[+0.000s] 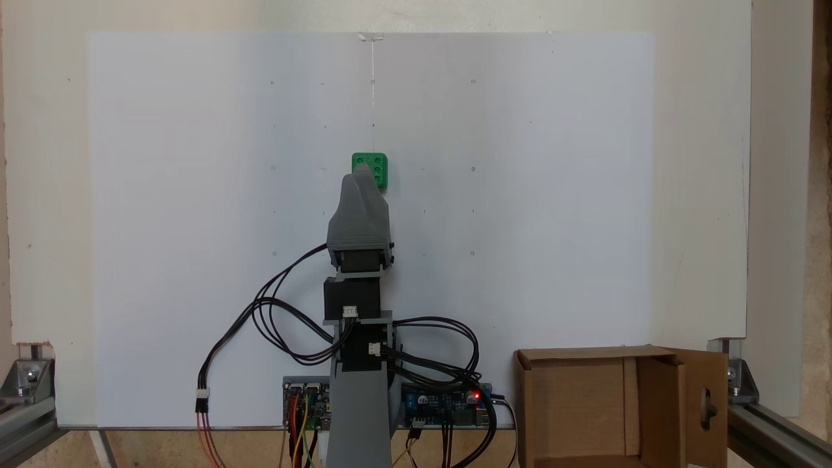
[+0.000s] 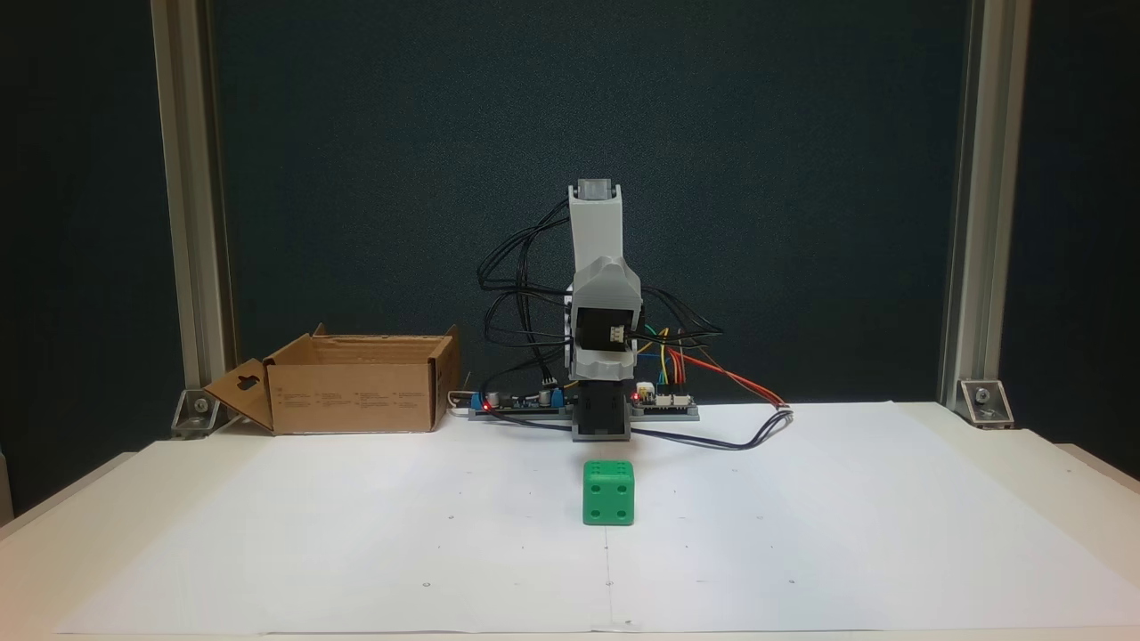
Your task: Grasp a green dice and put it in the bin.
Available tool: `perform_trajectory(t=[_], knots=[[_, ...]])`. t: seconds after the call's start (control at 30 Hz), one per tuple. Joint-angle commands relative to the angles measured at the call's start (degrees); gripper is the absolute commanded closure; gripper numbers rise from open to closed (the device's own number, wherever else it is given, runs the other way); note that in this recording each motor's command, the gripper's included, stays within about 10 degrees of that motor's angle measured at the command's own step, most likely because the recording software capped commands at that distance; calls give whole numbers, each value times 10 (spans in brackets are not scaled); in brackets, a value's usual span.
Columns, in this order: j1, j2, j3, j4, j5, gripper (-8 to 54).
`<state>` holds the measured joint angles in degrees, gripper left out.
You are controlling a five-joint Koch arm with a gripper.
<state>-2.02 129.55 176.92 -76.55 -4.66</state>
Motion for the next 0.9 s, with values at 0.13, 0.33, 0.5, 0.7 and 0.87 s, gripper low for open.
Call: perform_trajectory(t=[0.13, 0.33, 0.5, 0.7, 0.87], knots=[[-4, 58, 22, -32, -25, 24], [-4, 59, 8, -6, -25, 24], [25, 60, -77, 120, -25, 23], [47, 62, -203, 348, -25, 23], [47, 63, -316, 539, -23, 23]])
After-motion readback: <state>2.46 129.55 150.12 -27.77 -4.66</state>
